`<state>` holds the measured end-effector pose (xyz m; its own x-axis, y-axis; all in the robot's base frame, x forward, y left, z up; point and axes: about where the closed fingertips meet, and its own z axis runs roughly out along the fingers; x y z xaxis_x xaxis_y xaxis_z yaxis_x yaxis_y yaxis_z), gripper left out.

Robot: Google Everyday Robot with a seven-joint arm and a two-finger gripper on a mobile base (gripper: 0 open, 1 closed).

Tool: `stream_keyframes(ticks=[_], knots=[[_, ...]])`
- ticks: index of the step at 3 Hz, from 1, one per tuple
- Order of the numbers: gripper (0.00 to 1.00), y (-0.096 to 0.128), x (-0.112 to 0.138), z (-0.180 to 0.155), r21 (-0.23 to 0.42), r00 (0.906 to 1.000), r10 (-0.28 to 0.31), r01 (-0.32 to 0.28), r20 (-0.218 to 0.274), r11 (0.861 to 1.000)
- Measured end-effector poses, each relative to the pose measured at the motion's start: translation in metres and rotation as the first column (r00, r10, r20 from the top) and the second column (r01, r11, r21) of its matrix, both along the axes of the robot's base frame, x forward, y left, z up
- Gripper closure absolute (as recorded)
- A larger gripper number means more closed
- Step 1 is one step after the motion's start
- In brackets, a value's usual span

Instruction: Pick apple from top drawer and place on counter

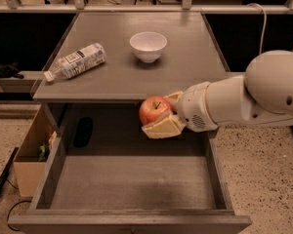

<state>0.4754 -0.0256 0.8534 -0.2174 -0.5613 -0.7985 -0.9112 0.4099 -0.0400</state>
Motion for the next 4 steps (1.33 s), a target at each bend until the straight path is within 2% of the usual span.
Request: stream_keyframes(ticks=[2, 3, 4], knots=[[1.0, 0.017, 0.038, 0.032, 0.018, 0.9938, 0.006, -0.008, 0.111, 1.0], [1.0, 0.011, 0.08, 0.042, 0.032, 0.9928, -0.009, 0.005, 0.12, 0.999], [1.0, 0.005, 0.112, 0.037, 0.052, 0.9956, -0.024, 0.019, 0.091, 0.998]])
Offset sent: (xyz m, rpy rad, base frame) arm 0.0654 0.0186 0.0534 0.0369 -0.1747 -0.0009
